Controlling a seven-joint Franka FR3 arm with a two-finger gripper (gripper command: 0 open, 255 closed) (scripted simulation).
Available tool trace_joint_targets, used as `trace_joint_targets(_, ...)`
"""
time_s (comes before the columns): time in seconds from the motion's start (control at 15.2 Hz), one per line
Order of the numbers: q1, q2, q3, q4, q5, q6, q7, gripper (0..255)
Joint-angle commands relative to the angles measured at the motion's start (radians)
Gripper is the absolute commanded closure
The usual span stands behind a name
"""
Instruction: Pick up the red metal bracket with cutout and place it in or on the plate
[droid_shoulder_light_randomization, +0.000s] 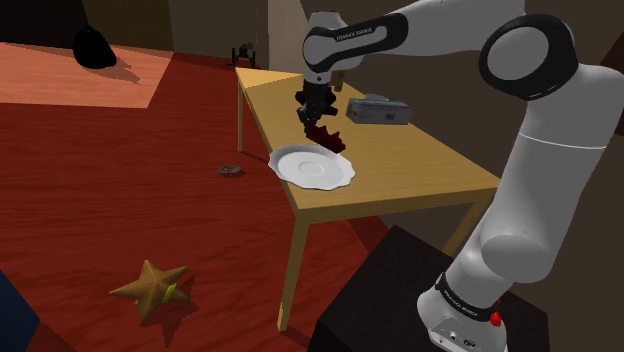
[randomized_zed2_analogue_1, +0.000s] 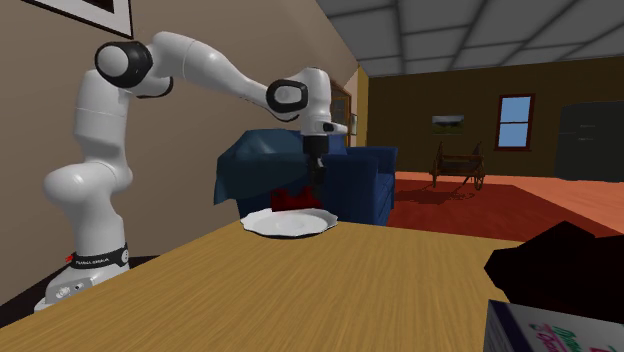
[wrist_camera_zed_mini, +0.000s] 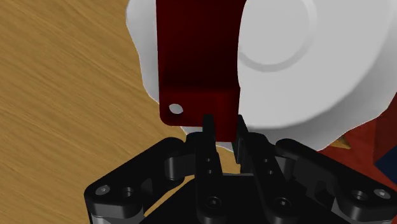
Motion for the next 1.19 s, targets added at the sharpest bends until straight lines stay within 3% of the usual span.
trace_joint_targets(0.0, 0.02, -0.052, 0.011, -0.067, -0.008, 0.015, 0.035, 255)
trace_joint_targets(0.92, 0.032, -0.021, 0.021, -0.205, -0.01, 0.182, 0.064, 255)
trace_joint_targets(1.12, 0.032, -0.021, 0.021, -0.205, -0.01, 0.182, 0.064, 255)
